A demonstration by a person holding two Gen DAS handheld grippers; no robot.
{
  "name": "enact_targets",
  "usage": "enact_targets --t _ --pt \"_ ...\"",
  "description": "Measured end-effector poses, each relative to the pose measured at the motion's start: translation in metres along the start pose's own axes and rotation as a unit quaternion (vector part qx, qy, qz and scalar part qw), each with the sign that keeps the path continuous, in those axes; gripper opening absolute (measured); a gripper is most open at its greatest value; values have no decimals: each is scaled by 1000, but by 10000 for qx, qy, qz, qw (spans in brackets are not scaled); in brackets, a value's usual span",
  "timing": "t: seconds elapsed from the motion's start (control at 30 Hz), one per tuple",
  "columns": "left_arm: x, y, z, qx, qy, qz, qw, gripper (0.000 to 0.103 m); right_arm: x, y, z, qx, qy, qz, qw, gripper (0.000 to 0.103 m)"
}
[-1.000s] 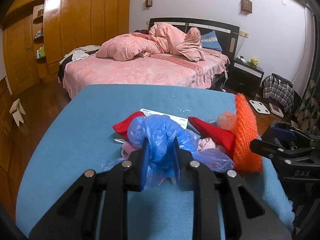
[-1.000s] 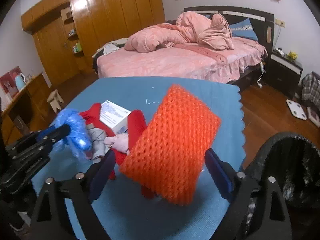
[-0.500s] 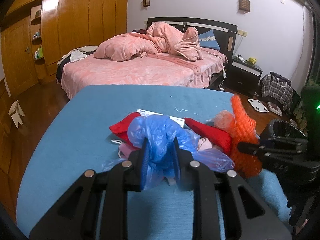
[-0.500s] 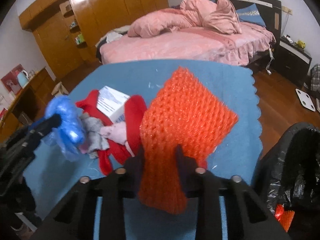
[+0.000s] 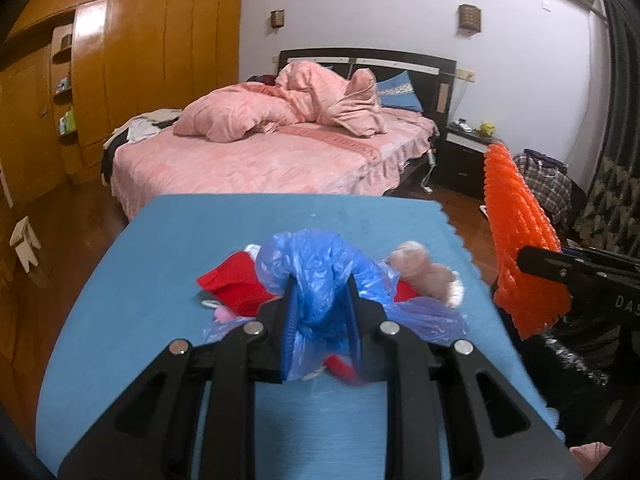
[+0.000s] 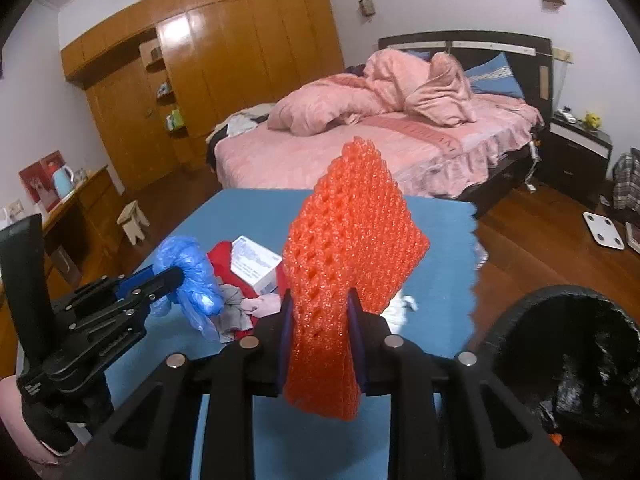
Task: Collect trash
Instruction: 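Move both tools over the black bin and release the blue bag and orange sleeve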
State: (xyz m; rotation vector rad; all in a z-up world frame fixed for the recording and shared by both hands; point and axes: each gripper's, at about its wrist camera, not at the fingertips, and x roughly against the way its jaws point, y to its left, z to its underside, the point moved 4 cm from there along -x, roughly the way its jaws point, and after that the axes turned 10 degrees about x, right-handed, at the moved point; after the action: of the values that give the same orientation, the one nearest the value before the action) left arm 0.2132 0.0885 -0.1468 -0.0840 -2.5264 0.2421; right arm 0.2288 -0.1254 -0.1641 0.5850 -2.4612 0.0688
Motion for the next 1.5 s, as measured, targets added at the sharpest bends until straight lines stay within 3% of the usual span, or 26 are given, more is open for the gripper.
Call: enact_targets --t 0.47,0.77,1.07,1.13,1.17,1.23,1.43,1.5 --pt "5 -103 8 -438 1 911 9949 21 66 -60 35 -270 37 896 9956 25" --pt "-2 -191 31 -814 174 1656 9827 21 107 -122 77 -805 163 1553 9845 25" --pt "-20 -253 52 -1028 413 2064 9722 21 136 -170 113 -1212 269 2011 9717 25" --pt "-24 -265 57 -1061 481 2176 9691 27 141 -179 121 -1298 296 2074 9692 26" --pt "-25 -269 59 -1071 502 2224 9678 30 143 -184 124 -1335 317 2113 9677 28" --pt "-29 -272 60 -1070 578 2311 9653 50 146 -191 131 -1382 371 2238 9641 37" --pt "-33 -258 60 -952 610 2240 9680 61 151 -198 138 -1390 363 2447 9589 65" --pt "-31 -248 56 -895 580 2150 9708 65 152 -196 138 -1332 321 2506 9583 82"
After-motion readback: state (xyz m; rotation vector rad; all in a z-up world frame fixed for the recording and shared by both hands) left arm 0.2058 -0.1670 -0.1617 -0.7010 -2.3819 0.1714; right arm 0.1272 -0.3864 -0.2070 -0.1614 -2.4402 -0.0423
